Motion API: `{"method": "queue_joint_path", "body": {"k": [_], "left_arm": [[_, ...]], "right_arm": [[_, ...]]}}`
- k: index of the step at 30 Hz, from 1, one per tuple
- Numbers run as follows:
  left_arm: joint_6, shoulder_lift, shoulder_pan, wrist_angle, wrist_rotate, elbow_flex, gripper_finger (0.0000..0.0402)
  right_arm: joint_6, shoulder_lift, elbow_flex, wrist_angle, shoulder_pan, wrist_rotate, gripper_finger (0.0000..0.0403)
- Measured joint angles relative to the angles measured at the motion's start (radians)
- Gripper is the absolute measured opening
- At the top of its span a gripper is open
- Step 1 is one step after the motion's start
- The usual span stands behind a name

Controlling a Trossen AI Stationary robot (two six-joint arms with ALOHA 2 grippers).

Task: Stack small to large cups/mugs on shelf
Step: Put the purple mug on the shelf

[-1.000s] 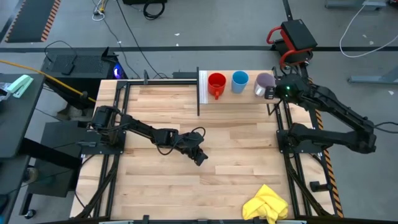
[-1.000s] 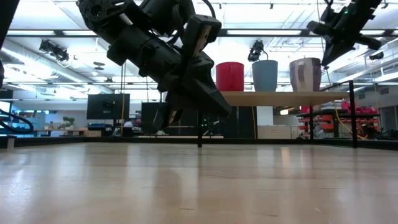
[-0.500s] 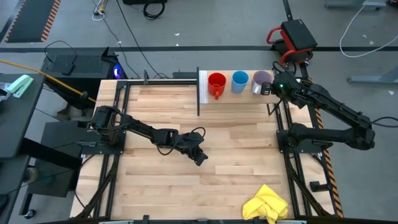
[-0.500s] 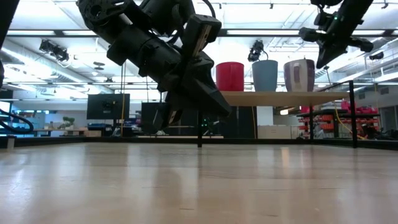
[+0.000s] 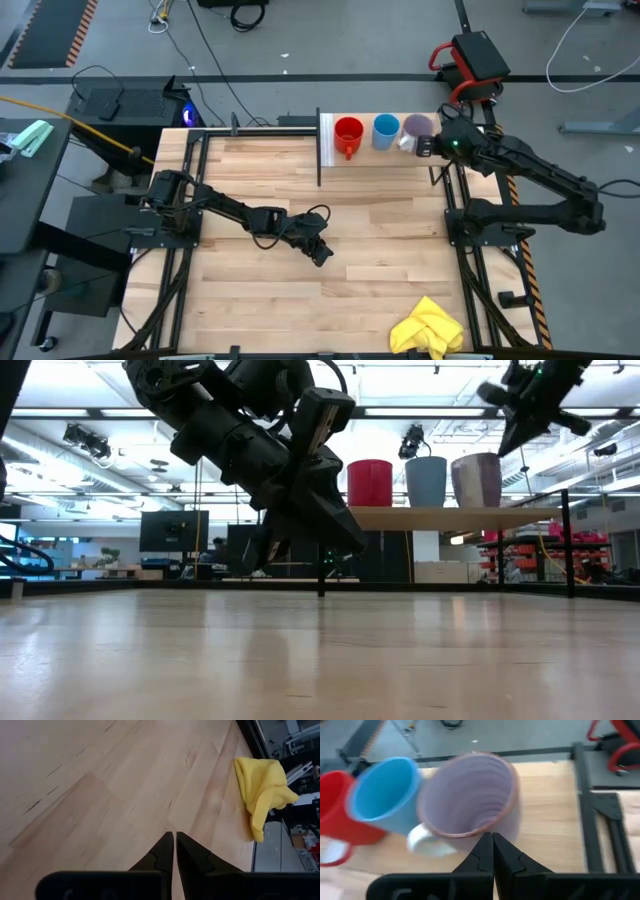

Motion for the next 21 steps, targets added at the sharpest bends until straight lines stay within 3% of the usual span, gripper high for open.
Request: {"method": "queue_joint_path", "body": {"k": [9, 15, 21], "left_arm": [[0.001, 0.0, 0.004, 0.001, 0.0, 0.0, 0.0019], [0.001, 0.0, 0.007, 0.0, 0.001, 0.0, 0.0026], [0.0, 0.0, 0.014, 0.001, 0.0, 0.0, 0.0023]], "right_arm": [[0.041, 0.047, 0.094, -0.126, 0.095, 0.108, 0.0001], [0.054, 0.066, 0.098, -0.127, 0.122, 0.036, 0.0], [0.059, 0.12, 0.098, -0.132, 0.142, 0.033, 0.0]]}}
